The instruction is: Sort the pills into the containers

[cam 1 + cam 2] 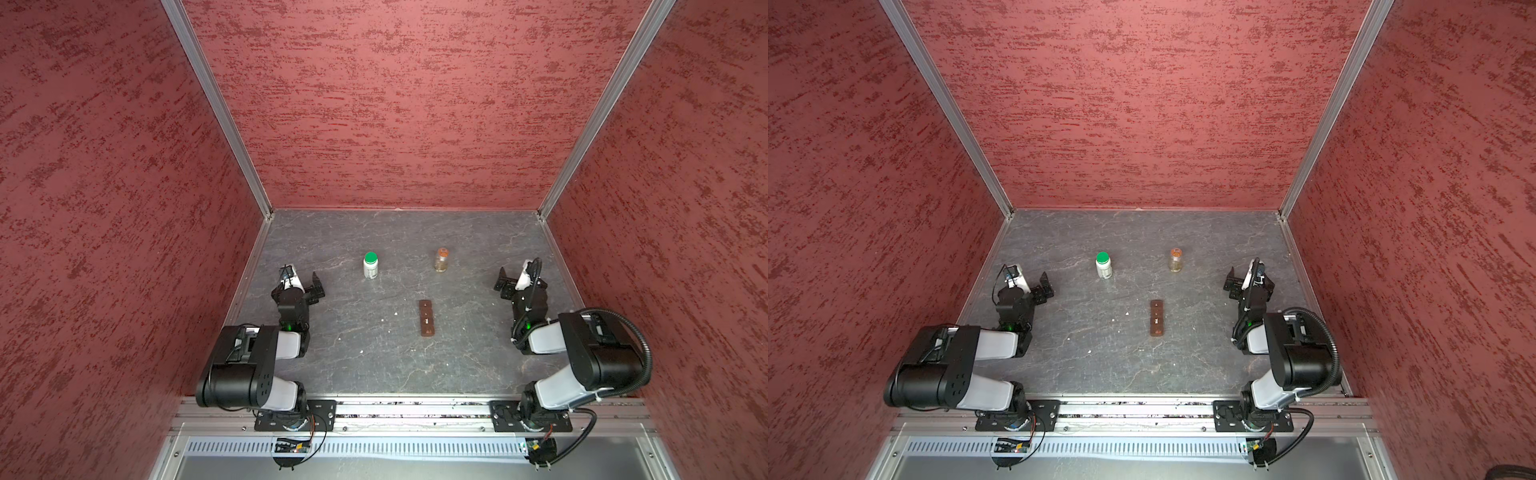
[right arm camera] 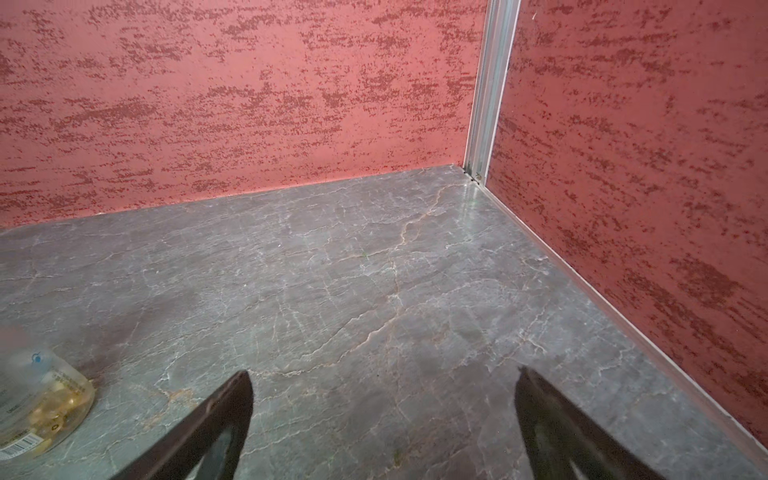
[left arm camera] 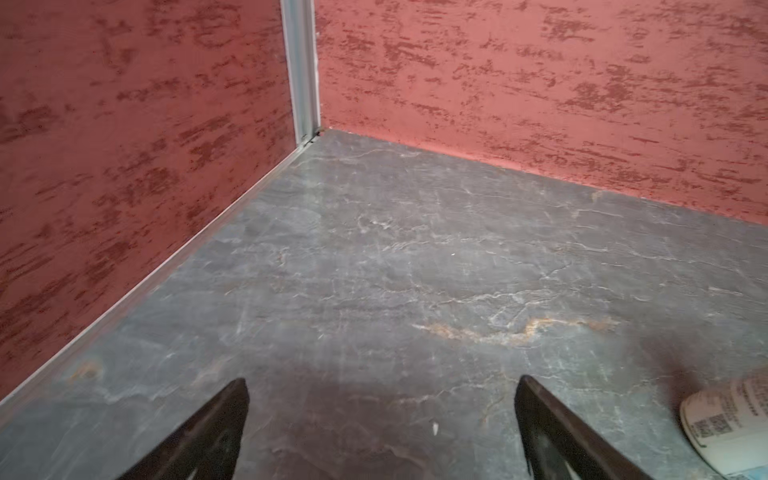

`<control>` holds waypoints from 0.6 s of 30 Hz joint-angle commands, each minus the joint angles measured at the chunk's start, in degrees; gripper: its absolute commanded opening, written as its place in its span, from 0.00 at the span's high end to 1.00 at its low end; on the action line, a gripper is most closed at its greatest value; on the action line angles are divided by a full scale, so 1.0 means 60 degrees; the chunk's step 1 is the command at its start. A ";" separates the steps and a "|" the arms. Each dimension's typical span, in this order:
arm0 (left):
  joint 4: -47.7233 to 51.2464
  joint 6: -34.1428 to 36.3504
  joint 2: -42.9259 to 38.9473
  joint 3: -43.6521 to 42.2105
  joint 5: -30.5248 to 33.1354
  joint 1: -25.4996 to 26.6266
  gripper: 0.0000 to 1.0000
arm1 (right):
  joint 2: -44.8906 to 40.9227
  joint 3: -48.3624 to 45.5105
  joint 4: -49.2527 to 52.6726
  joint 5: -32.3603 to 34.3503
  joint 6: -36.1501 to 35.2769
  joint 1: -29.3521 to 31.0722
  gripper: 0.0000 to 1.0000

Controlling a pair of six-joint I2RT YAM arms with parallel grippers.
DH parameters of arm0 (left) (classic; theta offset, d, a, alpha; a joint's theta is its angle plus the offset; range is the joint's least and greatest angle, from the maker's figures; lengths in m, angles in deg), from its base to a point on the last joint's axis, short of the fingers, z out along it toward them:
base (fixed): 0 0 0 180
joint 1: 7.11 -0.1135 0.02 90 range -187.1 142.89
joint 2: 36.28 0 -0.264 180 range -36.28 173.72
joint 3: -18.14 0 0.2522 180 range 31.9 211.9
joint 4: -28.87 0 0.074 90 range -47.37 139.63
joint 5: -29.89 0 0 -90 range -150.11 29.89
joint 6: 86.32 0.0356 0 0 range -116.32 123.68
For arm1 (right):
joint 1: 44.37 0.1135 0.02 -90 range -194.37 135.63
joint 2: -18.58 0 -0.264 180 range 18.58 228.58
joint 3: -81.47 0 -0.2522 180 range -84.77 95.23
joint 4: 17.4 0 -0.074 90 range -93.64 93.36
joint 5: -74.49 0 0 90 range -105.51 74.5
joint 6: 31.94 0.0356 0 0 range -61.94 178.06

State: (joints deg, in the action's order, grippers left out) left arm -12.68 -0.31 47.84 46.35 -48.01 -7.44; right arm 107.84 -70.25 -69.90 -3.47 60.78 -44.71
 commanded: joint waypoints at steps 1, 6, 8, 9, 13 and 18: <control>-0.1080 0.0658 0.0863 0.0530 -0.0643 0.0098 0.01 | -0.0046 -0.0125 -0.0868 -0.0009 -0.0177 -0.0046 0.01; 0.0087 0.0684 0.0773 0.1032 -0.1055 0.0085 0.01 | -0.0044 -0.0208 -0.0986 0.0132 -0.0119 -0.0050 0.01; 0.0466 0.0628 0.0622 0.1098 -0.1084 0.0067 0.00 | -0.0040 0.0118 -0.0383 0.0267 -0.0059 -0.0046 0.01; 0.0074 0.0712 0.0757 0.1001 -0.1002 0.0107 0.00 | -0.0035 0.0102 -0.0441 0.0253 -0.0044 -0.0053 0.01; 0.0317 0.0702 0.0645 0.1013 -0.0844 0.0189 0.00 | -0.0034 0.0106 -0.0434 0.0195 -0.0081 -0.0046 0.01; 0.0150 0.0706 0.0702 0.1003 -0.0859 0.0192 0.01 | -0.0026 0.0099 -0.0439 0.0199 -0.0073 -0.0050 0.01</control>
State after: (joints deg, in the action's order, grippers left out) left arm -11.35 3.17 51.90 52.43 -52.78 -6.48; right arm 107.84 -70.58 -71.47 -2.84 60.84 -44.71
